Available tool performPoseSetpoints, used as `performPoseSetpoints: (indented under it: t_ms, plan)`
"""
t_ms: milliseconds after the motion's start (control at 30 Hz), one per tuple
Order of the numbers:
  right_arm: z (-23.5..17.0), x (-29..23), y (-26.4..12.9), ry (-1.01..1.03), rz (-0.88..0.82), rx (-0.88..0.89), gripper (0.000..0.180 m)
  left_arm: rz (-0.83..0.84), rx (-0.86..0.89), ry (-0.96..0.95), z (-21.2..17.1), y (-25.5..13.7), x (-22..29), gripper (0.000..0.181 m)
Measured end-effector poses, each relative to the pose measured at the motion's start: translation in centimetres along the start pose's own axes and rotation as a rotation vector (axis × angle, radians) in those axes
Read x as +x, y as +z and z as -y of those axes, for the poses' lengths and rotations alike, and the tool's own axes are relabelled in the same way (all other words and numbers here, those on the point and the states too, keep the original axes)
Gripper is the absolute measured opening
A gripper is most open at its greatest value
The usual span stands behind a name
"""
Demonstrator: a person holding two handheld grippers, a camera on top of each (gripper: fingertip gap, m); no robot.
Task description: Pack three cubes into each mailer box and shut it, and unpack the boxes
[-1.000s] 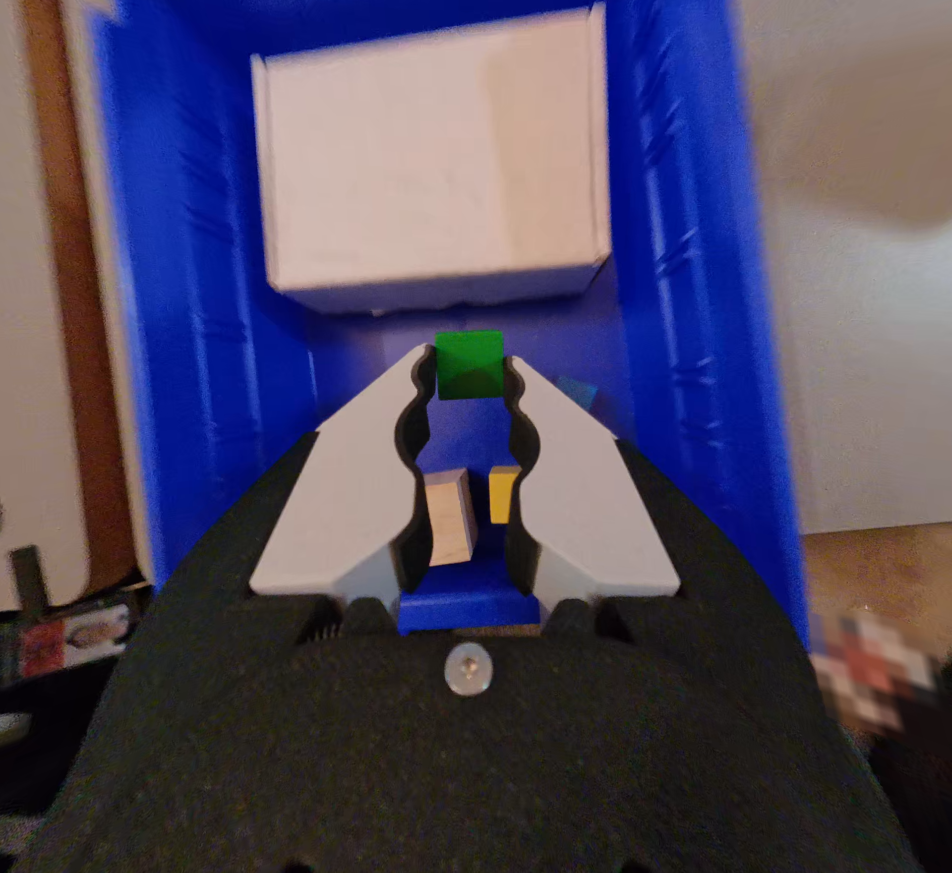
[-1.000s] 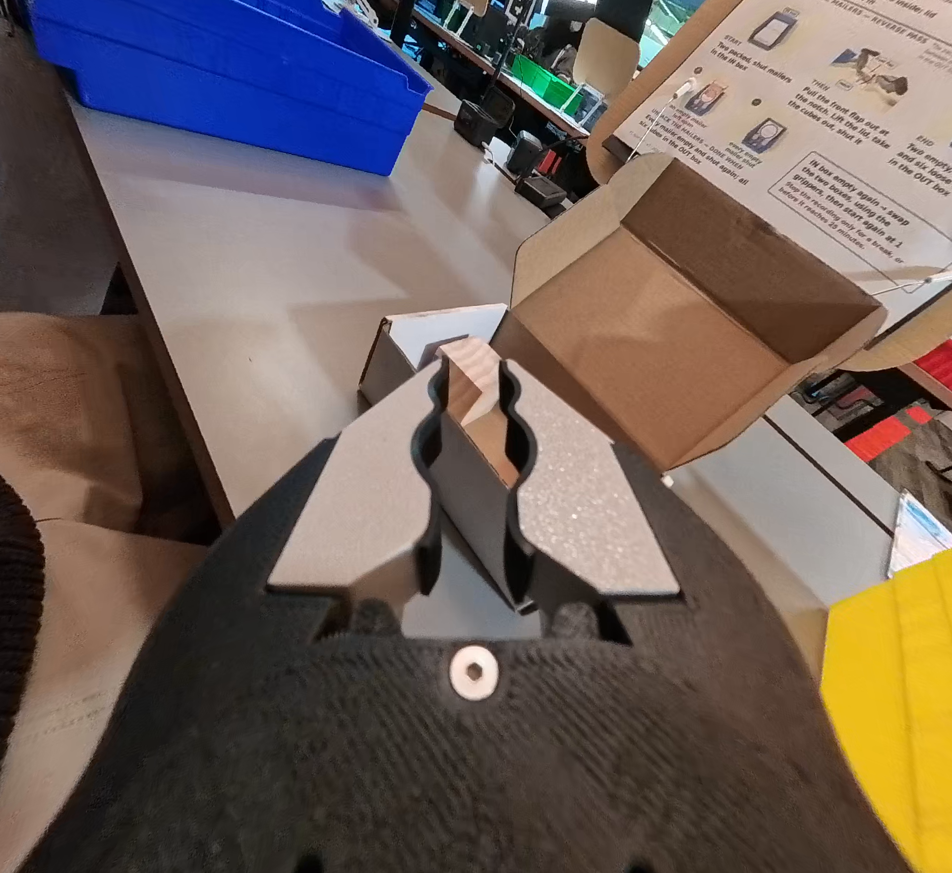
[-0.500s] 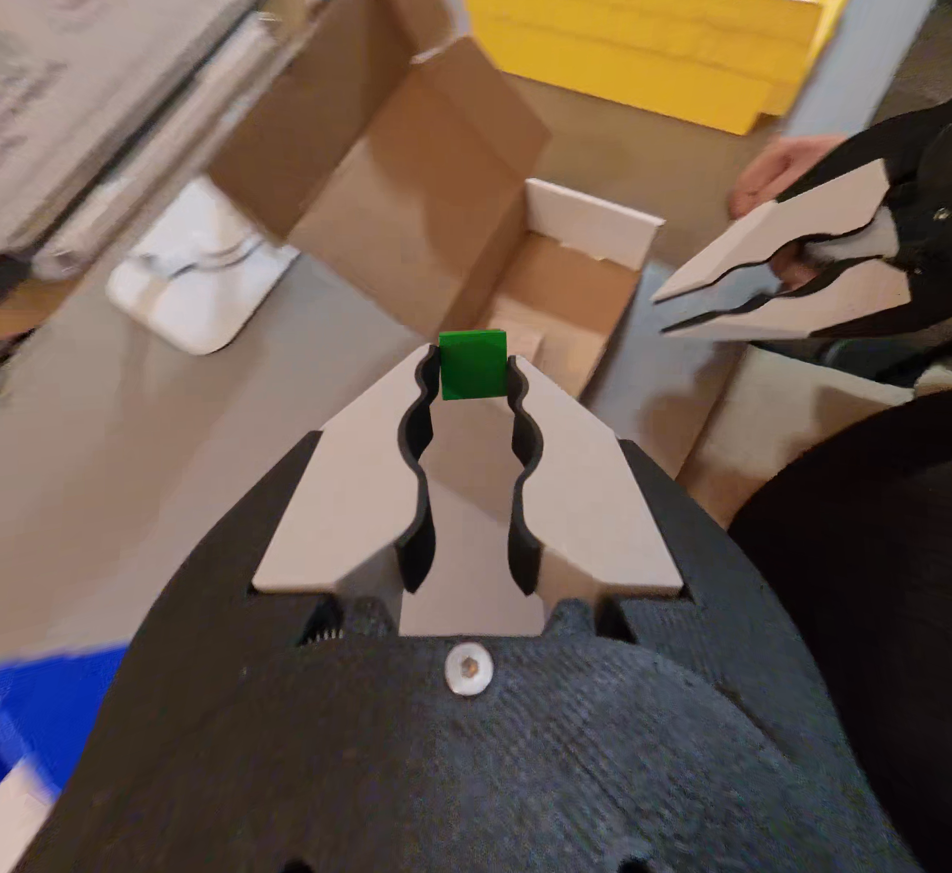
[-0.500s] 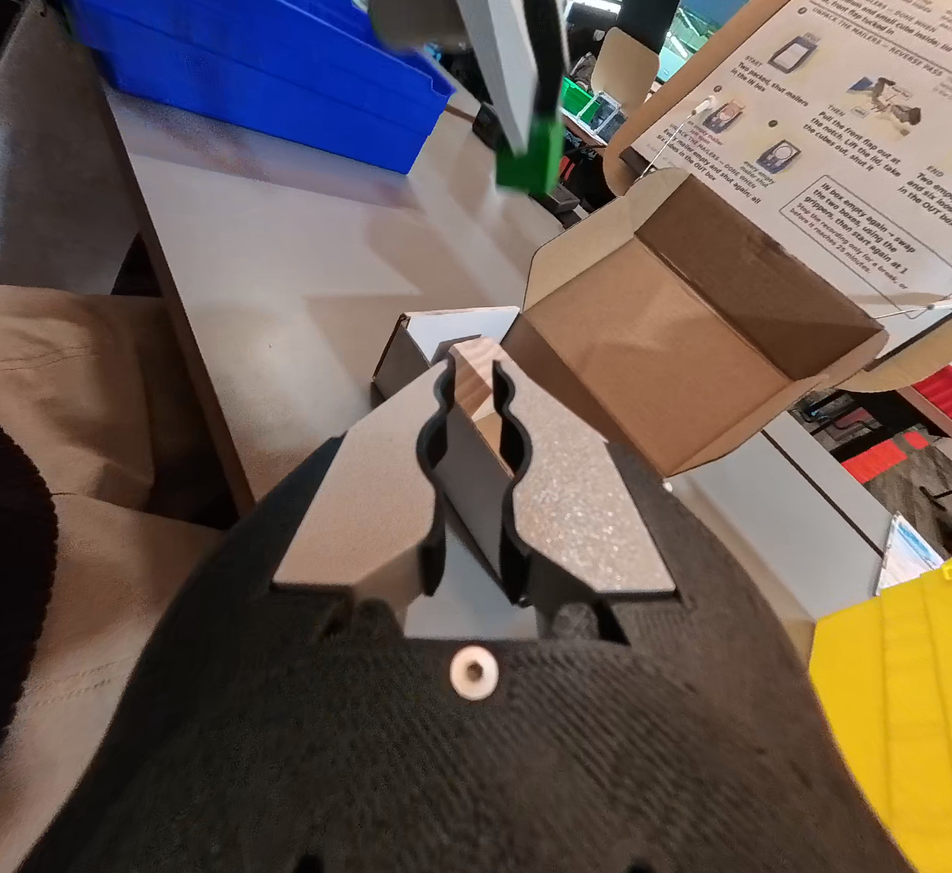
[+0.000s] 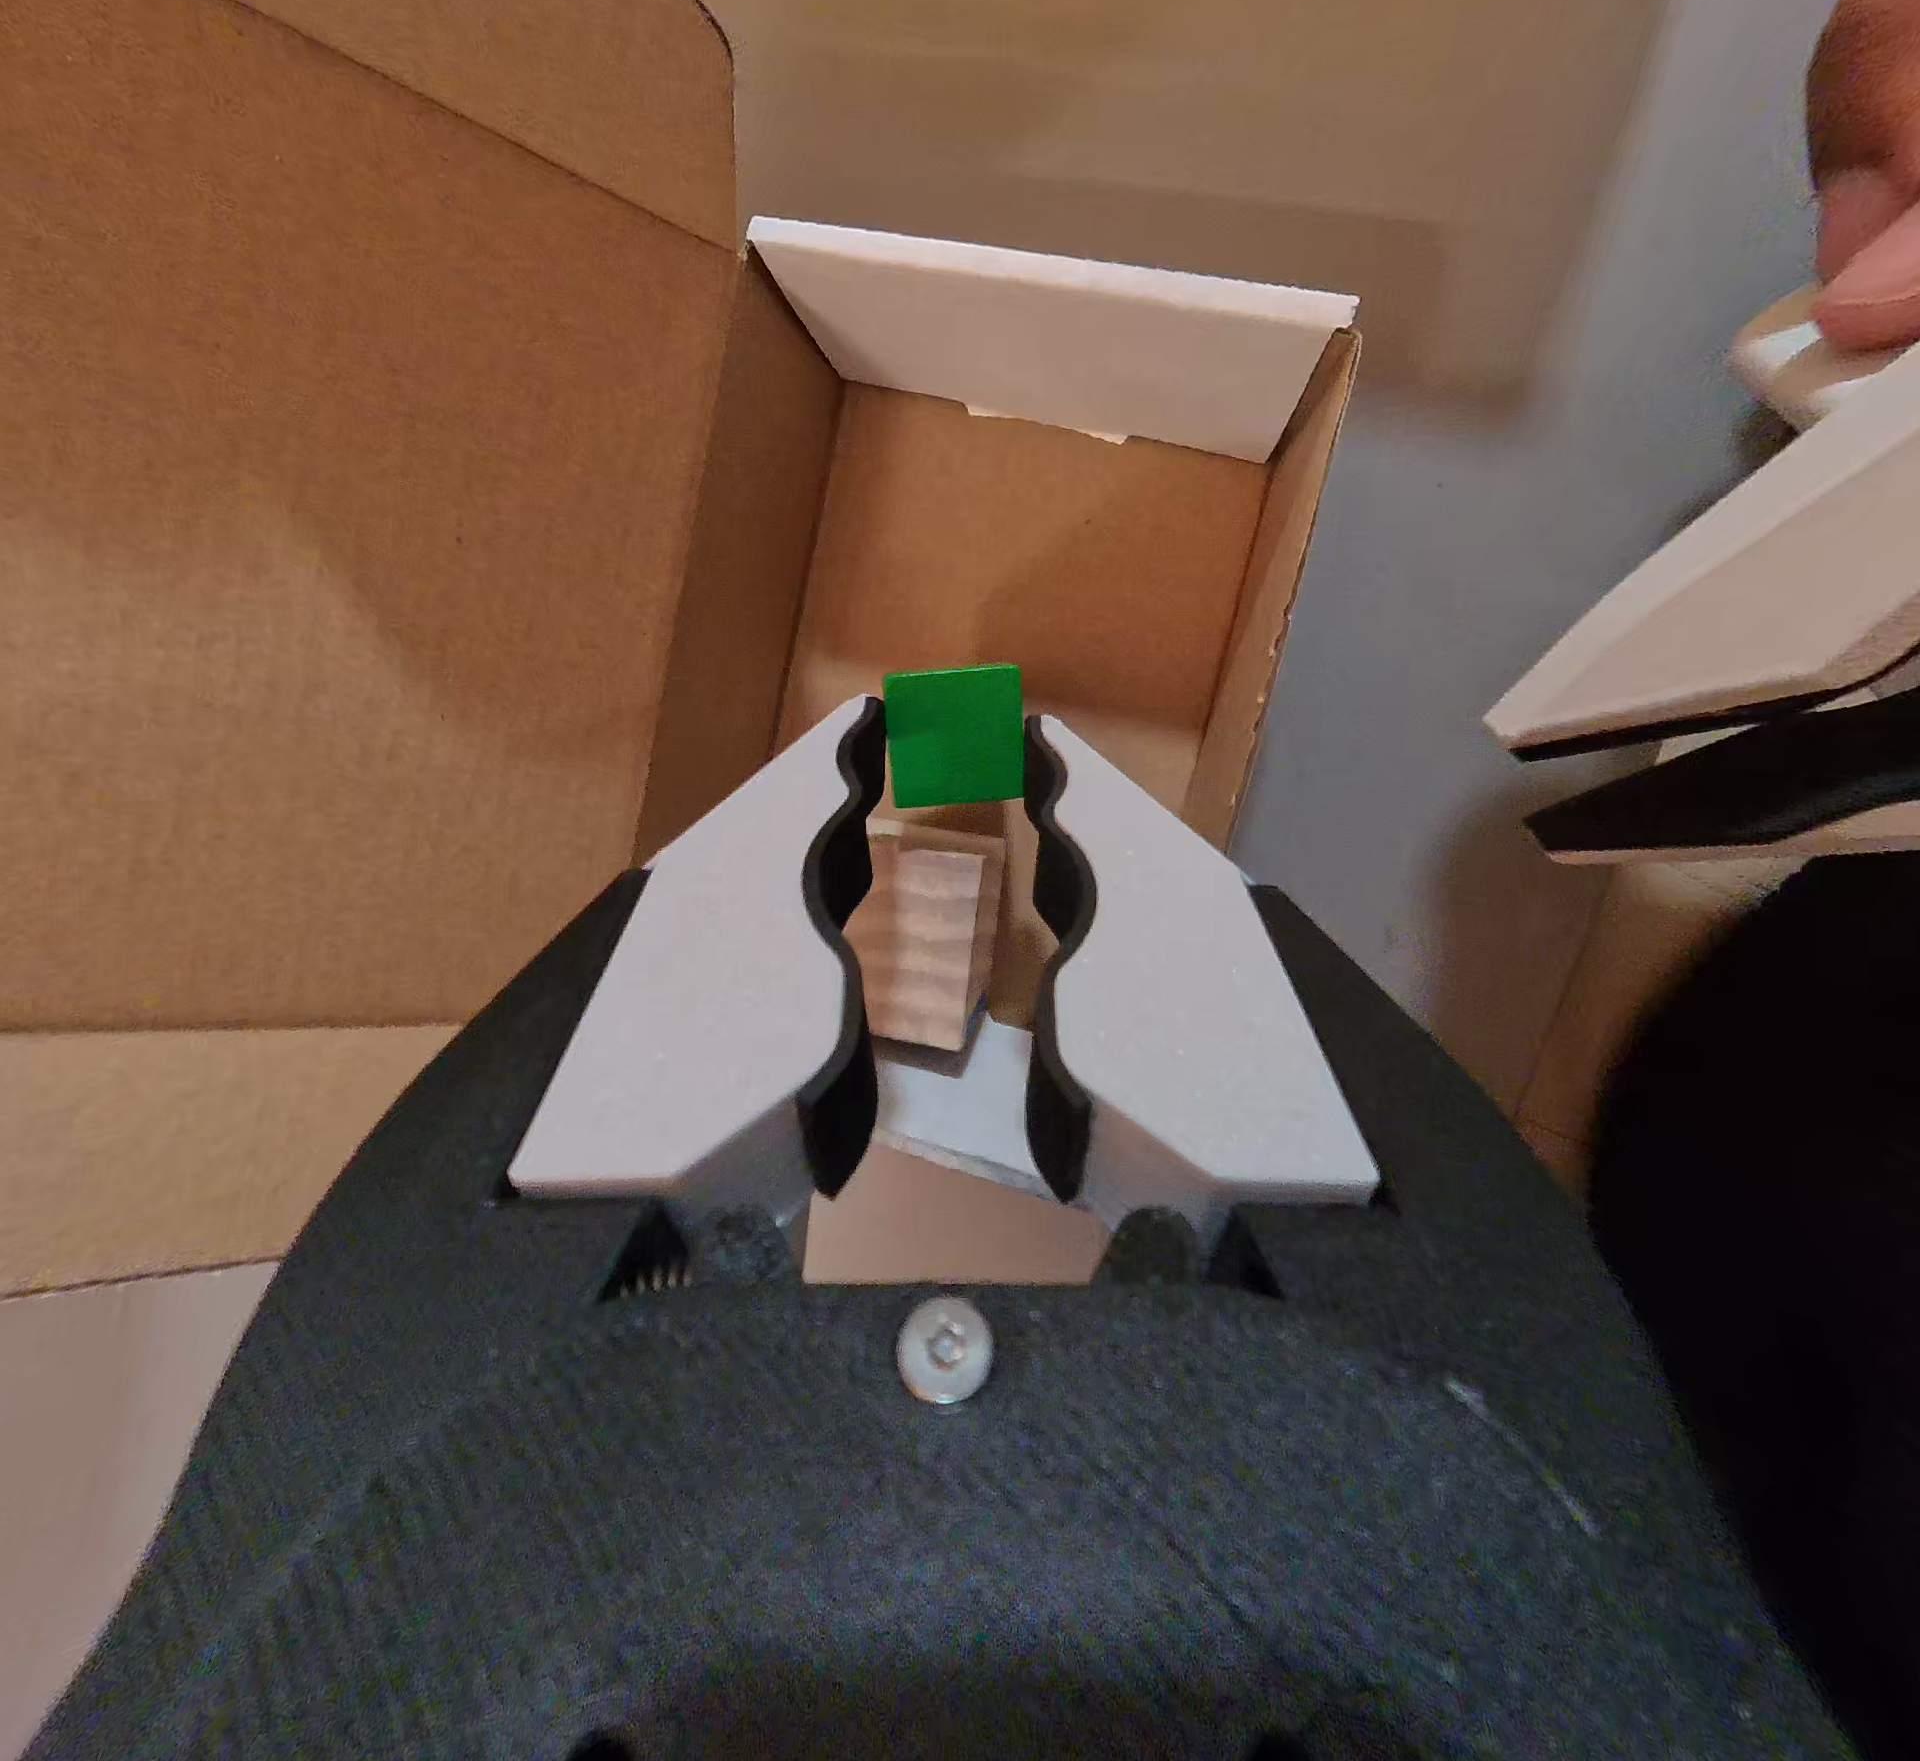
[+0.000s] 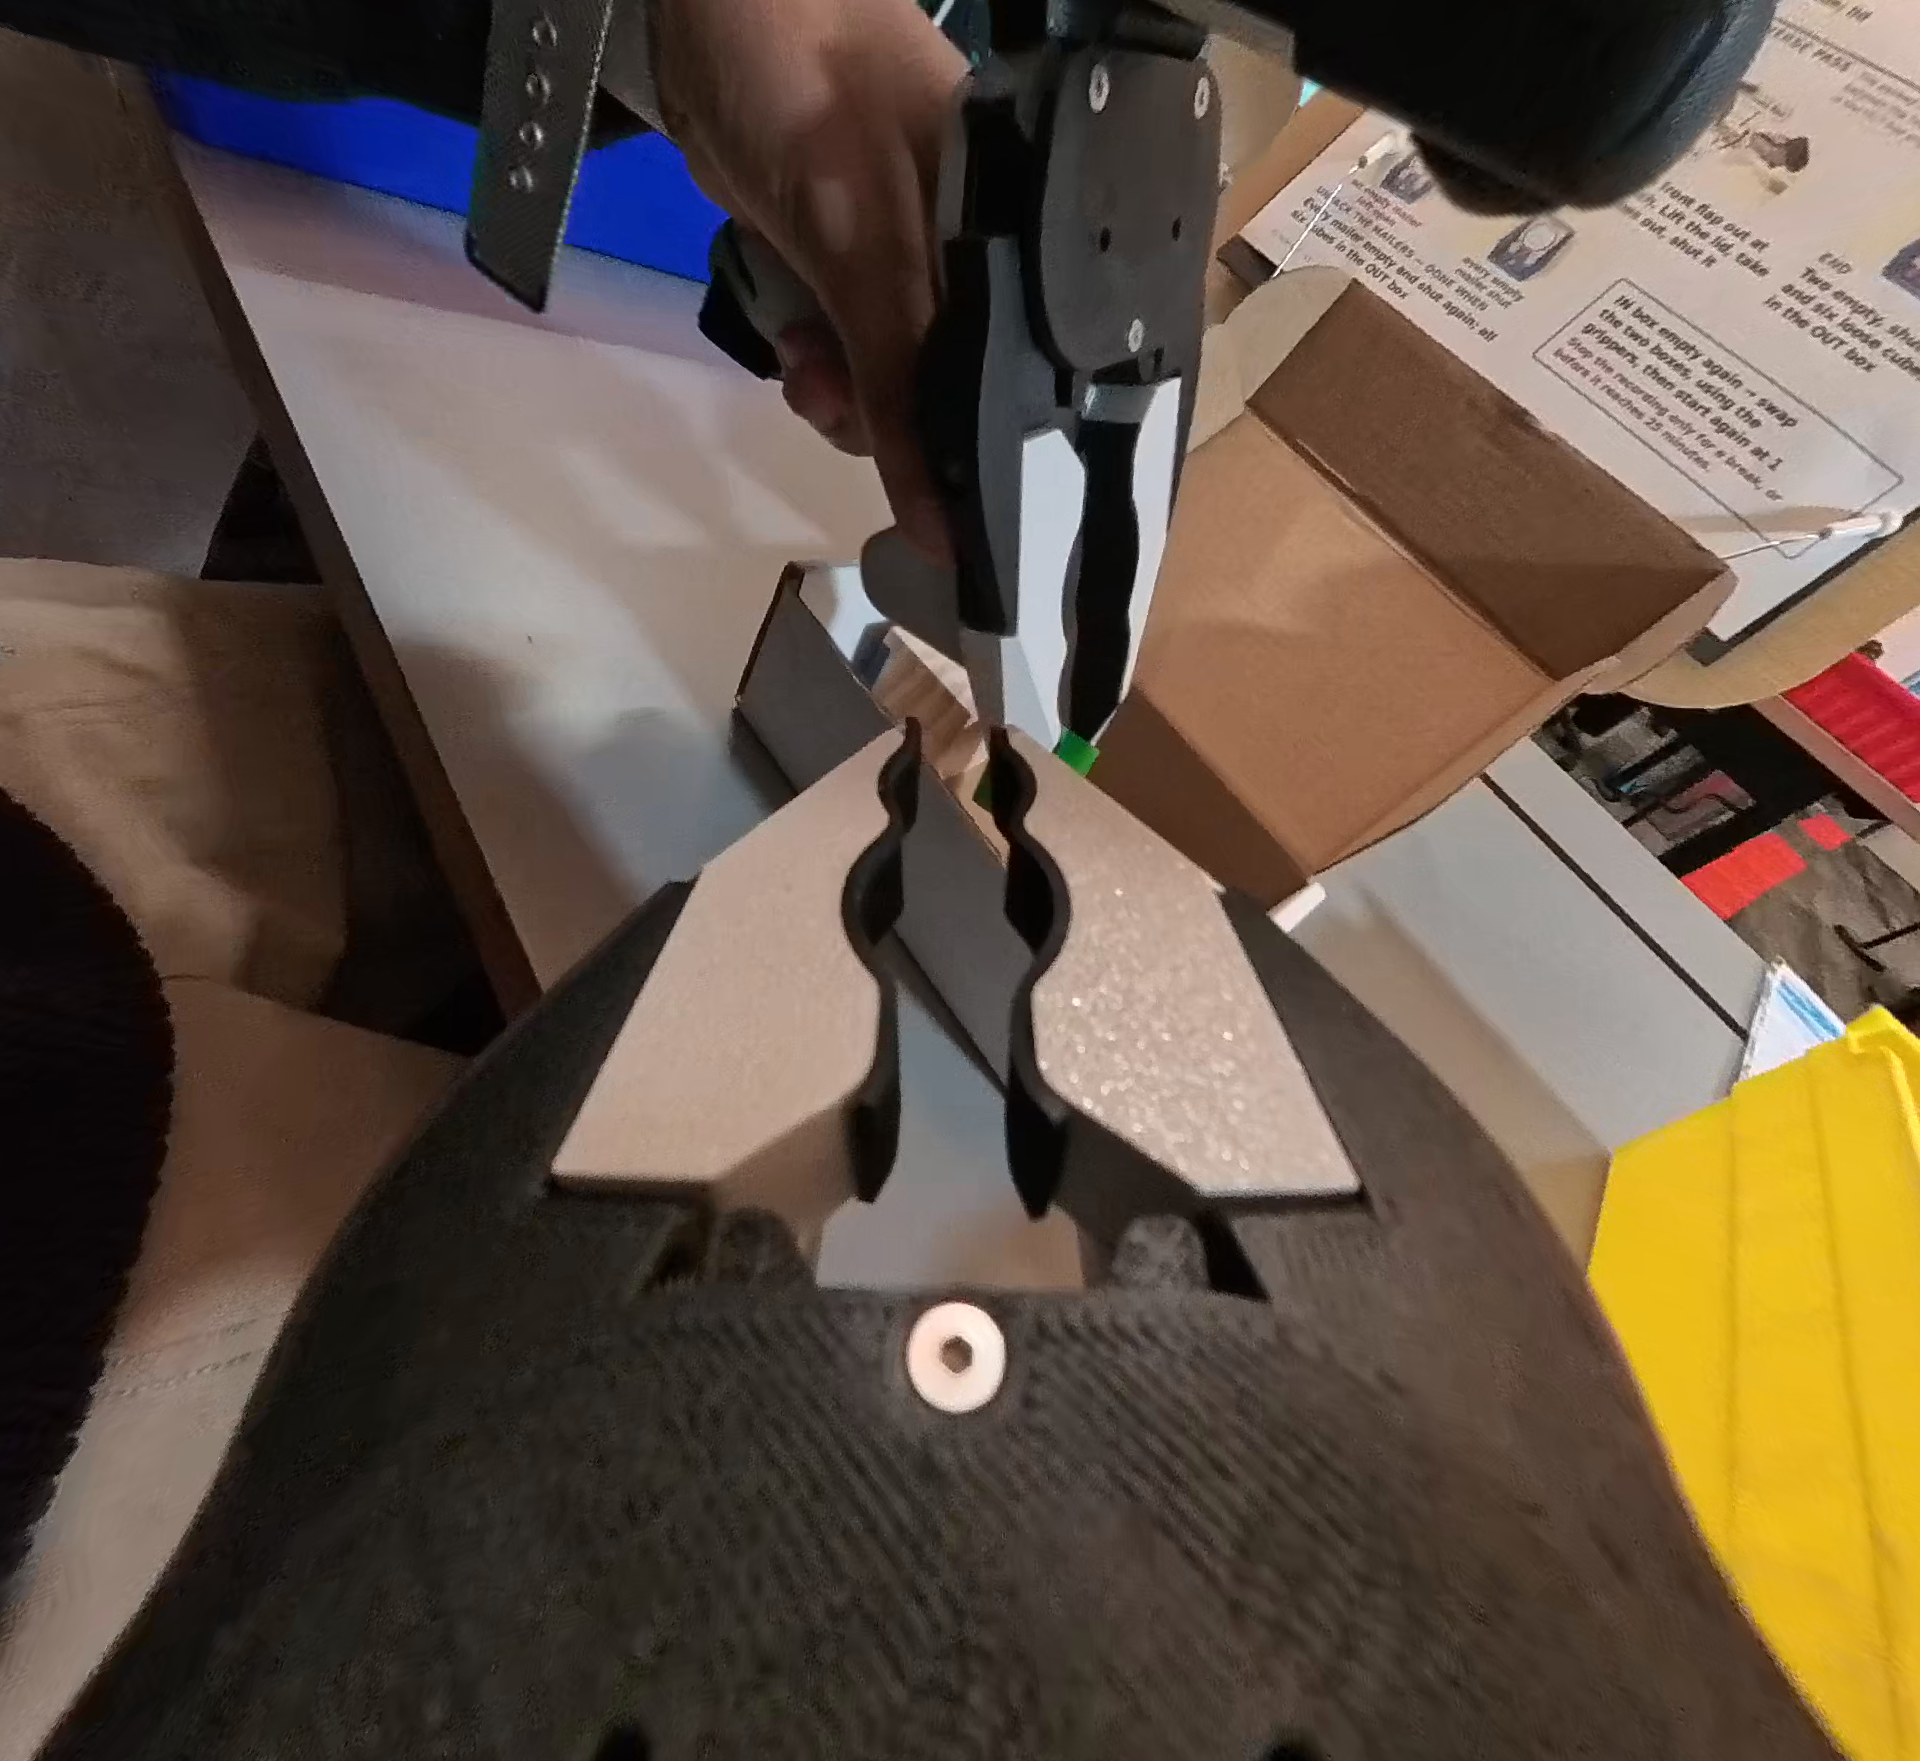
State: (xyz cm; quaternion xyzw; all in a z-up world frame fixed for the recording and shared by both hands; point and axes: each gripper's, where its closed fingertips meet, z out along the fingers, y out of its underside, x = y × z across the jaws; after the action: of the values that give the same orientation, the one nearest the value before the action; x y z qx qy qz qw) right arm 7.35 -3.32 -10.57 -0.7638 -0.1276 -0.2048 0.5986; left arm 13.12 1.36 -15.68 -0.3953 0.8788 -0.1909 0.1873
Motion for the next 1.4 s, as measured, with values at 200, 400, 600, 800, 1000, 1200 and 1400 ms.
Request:
performPoseSetpoints:
  t_ms: [200, 400, 600, 800, 1000, 1200, 1400]
  plan:
    - [-0.4, 0.0, -0.2, -0.007, -0.008, -0.021, 0.012, -0.013, 0.003, 0.021, 0.5, 0.6, 0.3, 0.025]
    - [-1.0, 0.0, -0.2, -0.019, -0.014, -0.046, 0.012, -0.021, 0.014, 0.004, 0.6, 0.8, 0.5, 0.032]
    - [-1.2, 0.1, -0.3, -0.026, -0.018, -0.052, 0.012, -0.018, 0.100, -0.124, 0.0, -2.6, -0.3, 0.036]
    - [-1.1, 0.2, -0.4, -0.019, -0.023, -0.046, 0.011, 0.151, 0.226, -0.381, -4.8, -11.0, -5.4, 0.044]
    - [-0.6, 0.7, -0.5, 0.003, -0.041, -0.015, 0.010, 0.509, 0.222, -0.635, -16.5, -22.8, -12.0, 0.049]
    - [-0.5, 0.9, 0.0, -0.019, -0.062, -0.003, 0.008, 0.528, -0.073, -0.830, -31.8, -26.6, -10.8, 0.046]
    - [-0.2, 0.3, 1.3, -0.030, -0.053, -0.005, 0.009, 0.264, -0.072, -0.974, -36.5, -22.8, -8.2, 0.047]
